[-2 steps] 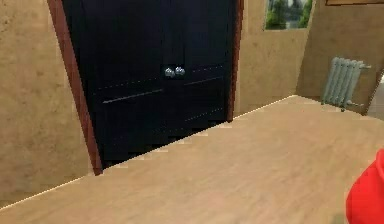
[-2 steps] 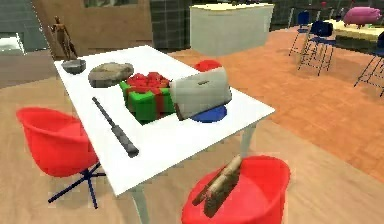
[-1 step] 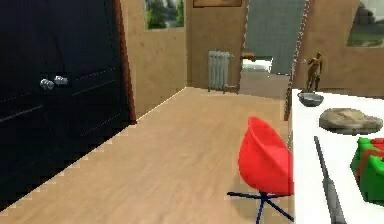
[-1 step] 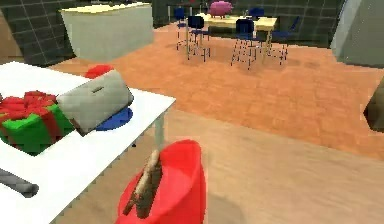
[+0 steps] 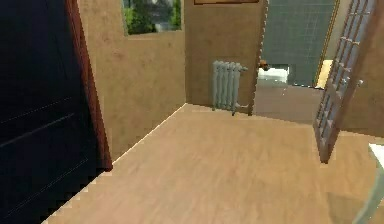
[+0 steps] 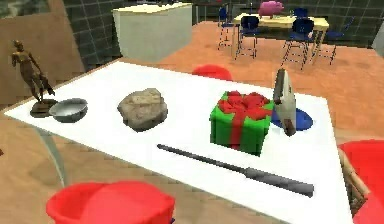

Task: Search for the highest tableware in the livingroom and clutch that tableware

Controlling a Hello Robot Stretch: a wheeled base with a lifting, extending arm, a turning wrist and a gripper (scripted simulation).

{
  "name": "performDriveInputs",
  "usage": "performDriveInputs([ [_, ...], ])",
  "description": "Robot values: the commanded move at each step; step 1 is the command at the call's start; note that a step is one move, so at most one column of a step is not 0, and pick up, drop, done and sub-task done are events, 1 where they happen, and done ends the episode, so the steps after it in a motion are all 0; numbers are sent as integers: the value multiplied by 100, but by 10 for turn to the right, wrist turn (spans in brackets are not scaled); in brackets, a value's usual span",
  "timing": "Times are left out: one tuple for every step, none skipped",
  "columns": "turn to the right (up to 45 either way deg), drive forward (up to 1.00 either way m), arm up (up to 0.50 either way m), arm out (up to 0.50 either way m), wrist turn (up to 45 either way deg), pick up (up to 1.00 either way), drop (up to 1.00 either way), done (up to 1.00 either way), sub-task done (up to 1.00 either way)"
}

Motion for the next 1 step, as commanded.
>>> performDriveInputs([
  [300, 0, 0, 0, 0, 0, 0, 0, 0],
])
